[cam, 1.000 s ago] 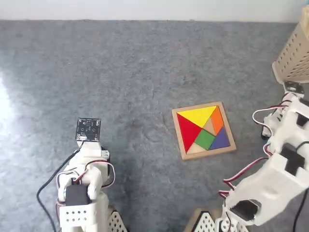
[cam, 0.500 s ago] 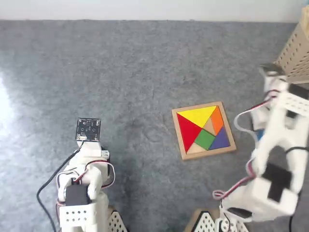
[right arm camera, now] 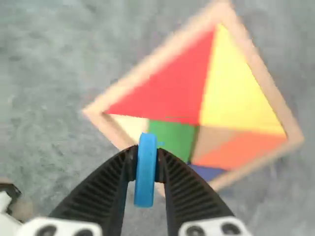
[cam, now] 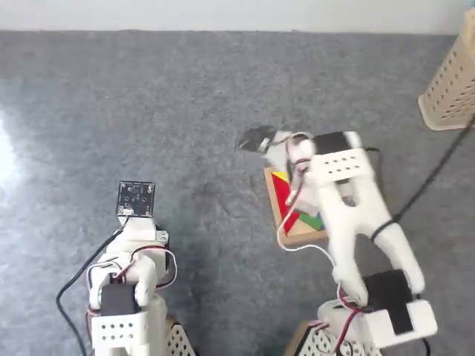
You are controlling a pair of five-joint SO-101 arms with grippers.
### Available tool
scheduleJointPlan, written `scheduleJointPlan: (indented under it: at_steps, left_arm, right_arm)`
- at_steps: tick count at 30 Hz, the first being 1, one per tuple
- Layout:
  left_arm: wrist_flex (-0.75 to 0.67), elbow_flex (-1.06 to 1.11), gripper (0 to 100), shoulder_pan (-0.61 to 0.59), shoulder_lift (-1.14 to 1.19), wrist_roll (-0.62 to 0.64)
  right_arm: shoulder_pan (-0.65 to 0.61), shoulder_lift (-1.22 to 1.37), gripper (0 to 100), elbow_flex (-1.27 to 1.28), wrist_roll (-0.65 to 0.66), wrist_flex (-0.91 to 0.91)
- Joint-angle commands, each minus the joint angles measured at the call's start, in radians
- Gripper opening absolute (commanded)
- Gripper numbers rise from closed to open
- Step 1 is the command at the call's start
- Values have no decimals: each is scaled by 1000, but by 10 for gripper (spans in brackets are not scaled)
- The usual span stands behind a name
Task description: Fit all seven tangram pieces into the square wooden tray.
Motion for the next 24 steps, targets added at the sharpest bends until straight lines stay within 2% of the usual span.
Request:
scheduleJointPlan:
  at_steps: [1, 6, 13, 17, 24]
  left_arm:
    - [5, -12, 12, -2, -17, 6]
    - [5, -12, 12, -2, -17, 6]
    - [5, -12, 12, -2, -17, 6]
    - [5, -12, 12, -2, -17, 6]
    - [5, -12, 12, -2, -17, 6]
  right_arm:
    - [-56, 10, 7, 6, 110, 35]
    - [-117, 59, 7, 37, 204, 42]
    - [-127, 87, 7, 61, 213, 28]
    - [-127, 85, 7, 114, 319, 7]
    - [-119, 87, 7, 115, 315, -44]
